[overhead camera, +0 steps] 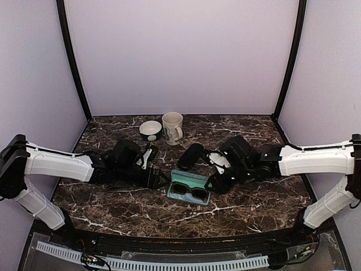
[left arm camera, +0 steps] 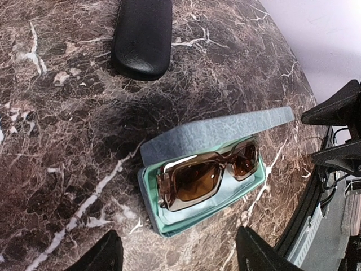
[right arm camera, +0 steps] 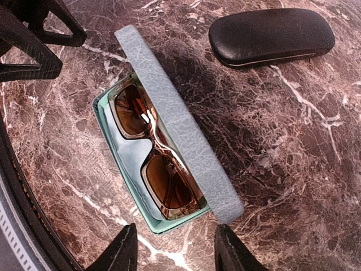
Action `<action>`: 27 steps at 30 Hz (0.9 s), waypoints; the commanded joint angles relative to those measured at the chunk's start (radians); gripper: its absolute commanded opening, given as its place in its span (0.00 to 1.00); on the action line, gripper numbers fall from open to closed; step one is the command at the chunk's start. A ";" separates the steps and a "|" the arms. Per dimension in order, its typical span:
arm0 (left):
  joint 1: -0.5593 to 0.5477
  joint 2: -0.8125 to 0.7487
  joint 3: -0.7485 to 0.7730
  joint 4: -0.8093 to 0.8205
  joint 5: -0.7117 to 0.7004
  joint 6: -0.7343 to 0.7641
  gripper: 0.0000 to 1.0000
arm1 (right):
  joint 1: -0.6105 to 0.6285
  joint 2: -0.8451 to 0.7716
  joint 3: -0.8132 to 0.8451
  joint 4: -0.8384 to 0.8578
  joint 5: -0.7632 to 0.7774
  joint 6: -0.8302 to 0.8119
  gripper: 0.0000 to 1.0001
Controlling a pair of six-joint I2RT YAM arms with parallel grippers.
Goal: Organize the sunglasses
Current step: Adjust the sunglasses in the sunglasses case.
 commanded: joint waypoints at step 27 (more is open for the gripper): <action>0.055 0.197 0.242 0.137 0.047 0.119 0.68 | -0.106 0.029 -0.098 0.260 -0.117 0.183 0.51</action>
